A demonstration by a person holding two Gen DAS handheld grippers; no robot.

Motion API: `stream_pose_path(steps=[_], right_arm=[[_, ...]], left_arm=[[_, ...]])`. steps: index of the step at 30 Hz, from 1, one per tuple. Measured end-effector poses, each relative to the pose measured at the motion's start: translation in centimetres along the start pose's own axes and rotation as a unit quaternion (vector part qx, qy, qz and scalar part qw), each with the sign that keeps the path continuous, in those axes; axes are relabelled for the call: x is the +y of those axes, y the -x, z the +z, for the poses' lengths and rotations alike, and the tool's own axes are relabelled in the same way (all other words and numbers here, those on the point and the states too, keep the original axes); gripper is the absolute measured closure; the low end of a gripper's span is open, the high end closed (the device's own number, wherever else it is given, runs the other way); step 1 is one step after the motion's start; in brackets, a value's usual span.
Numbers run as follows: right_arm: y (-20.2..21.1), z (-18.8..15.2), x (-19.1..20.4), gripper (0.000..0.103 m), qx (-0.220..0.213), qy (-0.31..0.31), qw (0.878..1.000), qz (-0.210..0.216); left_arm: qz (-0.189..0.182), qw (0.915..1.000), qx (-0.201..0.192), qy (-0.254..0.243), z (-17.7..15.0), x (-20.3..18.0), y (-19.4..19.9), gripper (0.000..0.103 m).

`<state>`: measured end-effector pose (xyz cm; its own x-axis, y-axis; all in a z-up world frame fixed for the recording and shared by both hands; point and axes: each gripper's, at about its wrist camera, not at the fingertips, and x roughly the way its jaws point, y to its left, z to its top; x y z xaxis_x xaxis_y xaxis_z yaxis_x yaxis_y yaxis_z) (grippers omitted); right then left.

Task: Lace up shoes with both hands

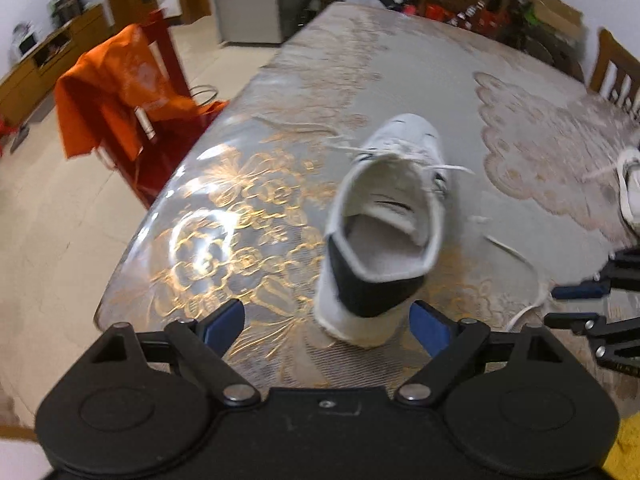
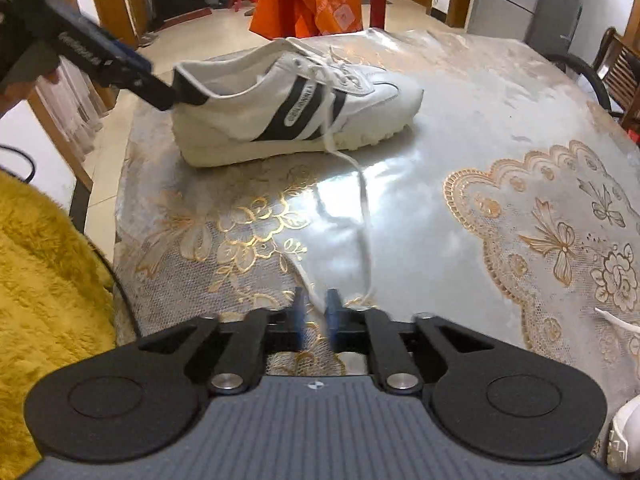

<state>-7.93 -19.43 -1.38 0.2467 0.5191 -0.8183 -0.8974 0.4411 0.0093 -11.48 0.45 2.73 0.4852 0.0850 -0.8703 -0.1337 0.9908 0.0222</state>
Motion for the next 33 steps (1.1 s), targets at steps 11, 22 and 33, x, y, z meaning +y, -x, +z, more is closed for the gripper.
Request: stream_pose_path(steps=[11,22,33], right_arm=[[-0.8,1.7,1.5,0.066,0.01,0.239,0.968,0.076],[-1.8,1.1,1.7,0.061,0.043,0.295,0.946,0.124],[-2.6,1.2,1.7,0.06,0.047,0.267,0.953,0.134]], left_arm=[[0.031,0.9985,0.043,-0.012,-0.5,-0.9,-1.3,0.015],[0.038,0.9976,0.056,-0.011,-0.7,-1.1,-1.6,0.015],[0.051,0.9959,0.07,-0.027,-0.7,-1.8,-2.4,0.015]])
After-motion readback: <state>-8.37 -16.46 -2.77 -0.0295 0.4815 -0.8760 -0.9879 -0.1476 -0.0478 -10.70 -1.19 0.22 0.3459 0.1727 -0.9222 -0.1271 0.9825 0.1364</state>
